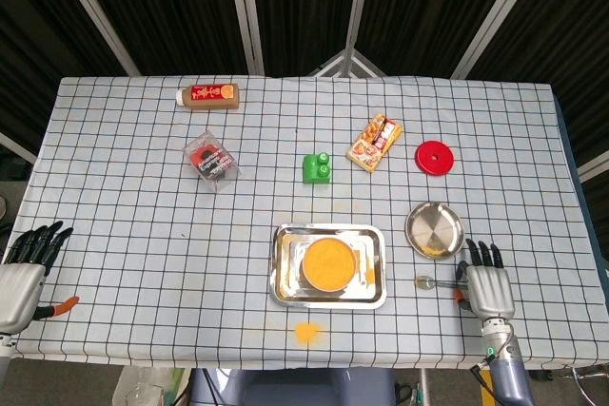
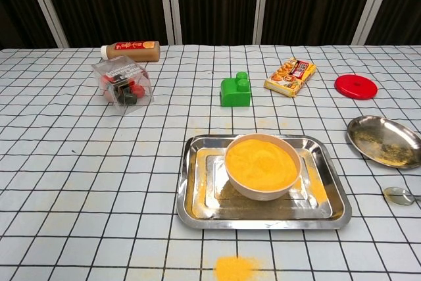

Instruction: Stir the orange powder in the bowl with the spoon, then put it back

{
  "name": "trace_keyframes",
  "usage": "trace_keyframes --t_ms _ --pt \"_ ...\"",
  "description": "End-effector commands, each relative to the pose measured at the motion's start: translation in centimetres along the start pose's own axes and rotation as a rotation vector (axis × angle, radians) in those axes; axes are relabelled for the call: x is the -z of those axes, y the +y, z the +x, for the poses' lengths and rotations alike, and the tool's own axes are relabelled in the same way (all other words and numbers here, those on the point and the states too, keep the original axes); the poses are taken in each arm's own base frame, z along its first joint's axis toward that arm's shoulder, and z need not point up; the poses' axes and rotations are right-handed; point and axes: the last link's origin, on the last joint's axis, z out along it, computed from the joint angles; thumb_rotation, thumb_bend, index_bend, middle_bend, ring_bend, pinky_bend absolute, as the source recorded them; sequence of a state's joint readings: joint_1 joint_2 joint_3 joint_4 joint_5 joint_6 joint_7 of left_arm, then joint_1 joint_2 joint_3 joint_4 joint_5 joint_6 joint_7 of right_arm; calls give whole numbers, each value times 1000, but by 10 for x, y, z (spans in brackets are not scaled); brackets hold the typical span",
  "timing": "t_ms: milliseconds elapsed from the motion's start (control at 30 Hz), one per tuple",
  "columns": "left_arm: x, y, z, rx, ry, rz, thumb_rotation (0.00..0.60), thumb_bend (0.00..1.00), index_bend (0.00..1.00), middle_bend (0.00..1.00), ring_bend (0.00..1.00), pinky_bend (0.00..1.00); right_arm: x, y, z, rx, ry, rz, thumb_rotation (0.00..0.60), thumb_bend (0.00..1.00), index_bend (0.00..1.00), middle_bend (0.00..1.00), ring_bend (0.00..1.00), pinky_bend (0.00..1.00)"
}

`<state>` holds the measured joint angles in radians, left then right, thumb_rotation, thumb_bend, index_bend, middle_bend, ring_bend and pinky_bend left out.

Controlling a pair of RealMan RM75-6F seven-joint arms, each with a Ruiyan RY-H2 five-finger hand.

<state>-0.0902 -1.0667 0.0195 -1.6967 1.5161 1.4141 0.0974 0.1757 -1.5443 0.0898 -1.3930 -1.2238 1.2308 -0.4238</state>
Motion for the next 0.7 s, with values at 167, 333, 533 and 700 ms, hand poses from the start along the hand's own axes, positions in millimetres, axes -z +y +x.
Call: trace_keyframes --t_ms 167,333,533,700 --pt "0 0 0 3 -1 1 600 0 0 0 0 0 -1 1 -1 2 -3 -8 600 406 535 96 0 0" --pt "0 0 0 5 -2 2 600 0 0 0 0 0 -2 2 -2 7 -7 -14 600 406 535 97 0 0" --pt "0 0 0 5 -4 3 600 0 0 0 0 0 -2 3 -2 13 -9 -21 600 410 535 97 0 0" --pt "0 0 0 6 -5 3 600 0 0 0 0 0 -2 4 -3 22 -17 -26 600 427 543 97 0 0"
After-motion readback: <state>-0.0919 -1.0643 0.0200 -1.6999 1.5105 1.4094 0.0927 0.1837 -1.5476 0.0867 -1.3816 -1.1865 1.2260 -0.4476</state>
